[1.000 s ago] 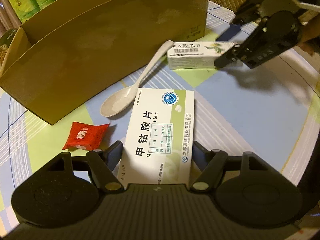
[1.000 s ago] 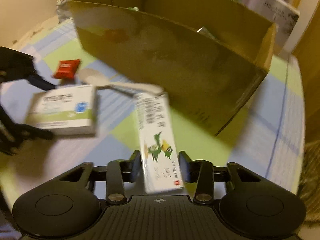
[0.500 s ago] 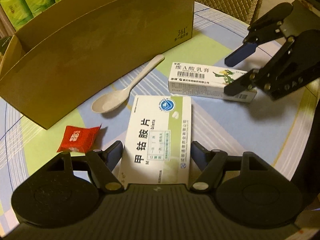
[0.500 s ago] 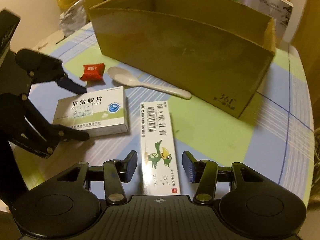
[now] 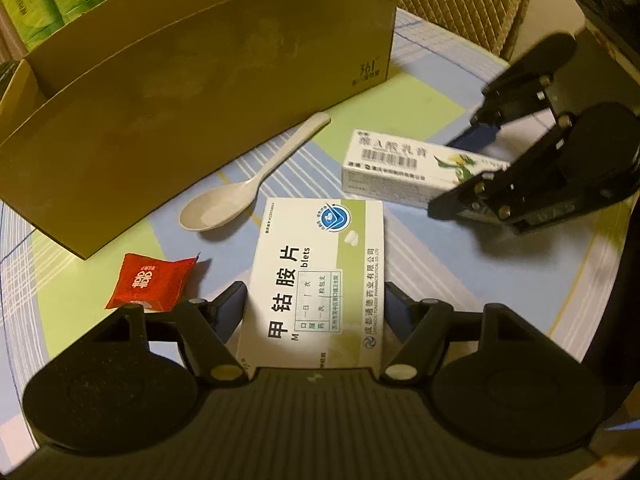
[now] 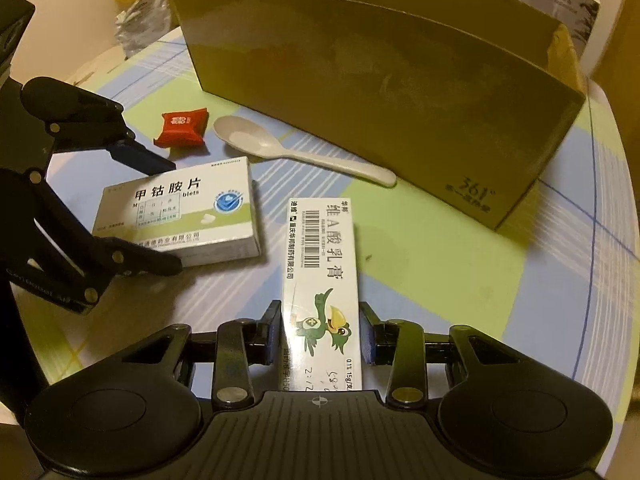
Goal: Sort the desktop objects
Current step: 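Lift ointment box with right tool while left tool holds tablet box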
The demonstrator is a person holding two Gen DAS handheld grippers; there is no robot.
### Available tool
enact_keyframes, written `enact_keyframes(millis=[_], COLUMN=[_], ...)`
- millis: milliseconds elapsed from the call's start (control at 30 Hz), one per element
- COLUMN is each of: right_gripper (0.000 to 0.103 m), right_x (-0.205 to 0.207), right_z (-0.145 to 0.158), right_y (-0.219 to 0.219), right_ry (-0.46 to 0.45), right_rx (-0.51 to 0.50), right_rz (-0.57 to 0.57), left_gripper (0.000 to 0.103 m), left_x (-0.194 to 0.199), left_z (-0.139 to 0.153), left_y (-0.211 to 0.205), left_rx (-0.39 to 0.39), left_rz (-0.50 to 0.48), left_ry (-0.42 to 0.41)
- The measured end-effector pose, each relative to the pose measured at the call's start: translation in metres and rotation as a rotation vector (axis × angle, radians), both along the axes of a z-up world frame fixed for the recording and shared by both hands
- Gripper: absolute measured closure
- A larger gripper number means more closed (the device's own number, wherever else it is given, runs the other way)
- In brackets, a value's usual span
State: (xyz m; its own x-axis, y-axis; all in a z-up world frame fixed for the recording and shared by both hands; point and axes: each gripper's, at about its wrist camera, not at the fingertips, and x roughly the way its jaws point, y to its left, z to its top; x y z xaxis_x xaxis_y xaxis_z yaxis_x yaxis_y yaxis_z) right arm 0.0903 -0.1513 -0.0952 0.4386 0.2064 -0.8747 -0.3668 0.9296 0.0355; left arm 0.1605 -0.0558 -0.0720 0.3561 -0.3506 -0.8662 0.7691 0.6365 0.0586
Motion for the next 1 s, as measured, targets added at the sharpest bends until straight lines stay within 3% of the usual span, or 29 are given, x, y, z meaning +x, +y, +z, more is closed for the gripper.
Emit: enact_keyframes(millis=[633,1000], right_gripper=[0.063,0.067], right_x=[0.005,0.005], right_z=[0.000,-0.001], right_y=[0.007,0.014], right_ry=[-0.042,-0.052], right_rx=[-0.001,-0.015], right_rz=[-0.019,-0.005], left_gripper=[0.034,0.035], left_x=[0.000,0.004], left_z=[-0.006,-0.008], left_y=[0.001,0.002], left_rx=[0.020,0.018], left_rz=[0.005,0.004], left_ry=[-0.007,0.012])
